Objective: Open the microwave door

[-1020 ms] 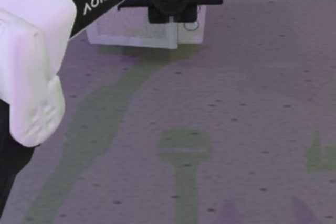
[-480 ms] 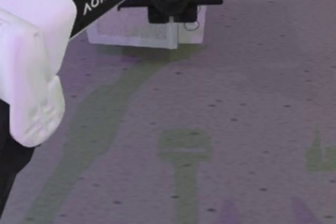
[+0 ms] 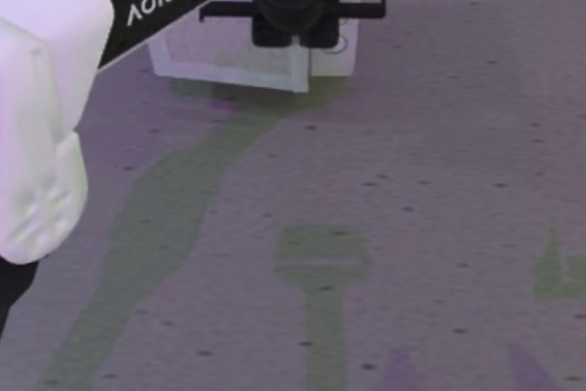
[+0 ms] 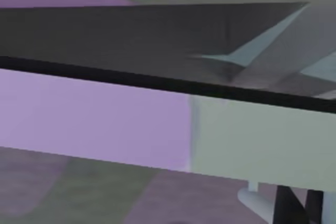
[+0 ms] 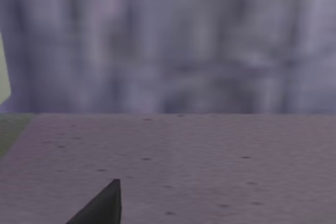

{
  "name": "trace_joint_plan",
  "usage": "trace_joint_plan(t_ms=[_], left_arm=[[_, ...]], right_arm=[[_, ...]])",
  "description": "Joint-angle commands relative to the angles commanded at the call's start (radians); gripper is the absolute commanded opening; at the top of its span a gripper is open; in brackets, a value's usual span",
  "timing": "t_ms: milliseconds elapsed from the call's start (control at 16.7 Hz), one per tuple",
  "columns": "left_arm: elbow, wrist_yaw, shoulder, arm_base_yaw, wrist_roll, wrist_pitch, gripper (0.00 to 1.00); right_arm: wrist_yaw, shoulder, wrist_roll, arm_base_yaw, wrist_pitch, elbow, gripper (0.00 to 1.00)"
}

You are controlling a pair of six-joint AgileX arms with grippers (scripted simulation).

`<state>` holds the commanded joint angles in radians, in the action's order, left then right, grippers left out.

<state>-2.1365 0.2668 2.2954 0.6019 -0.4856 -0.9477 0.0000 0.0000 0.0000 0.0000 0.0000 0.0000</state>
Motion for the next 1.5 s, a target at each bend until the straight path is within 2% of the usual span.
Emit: trace_joint_plan(t_ms=[240,1500], left_arm=[[0.071,-0.017,-0.041,-0.003,0.033,0.038,0.00],[0.071,-0.017,-0.041,-0.003,0.033,0.038,0.00]], right_arm=[[0.000,0.000,0.000,0.000,0.000,0.000,1.00],[0.000,0.000,0.000,0.000,0.000,0.000,1.00]])
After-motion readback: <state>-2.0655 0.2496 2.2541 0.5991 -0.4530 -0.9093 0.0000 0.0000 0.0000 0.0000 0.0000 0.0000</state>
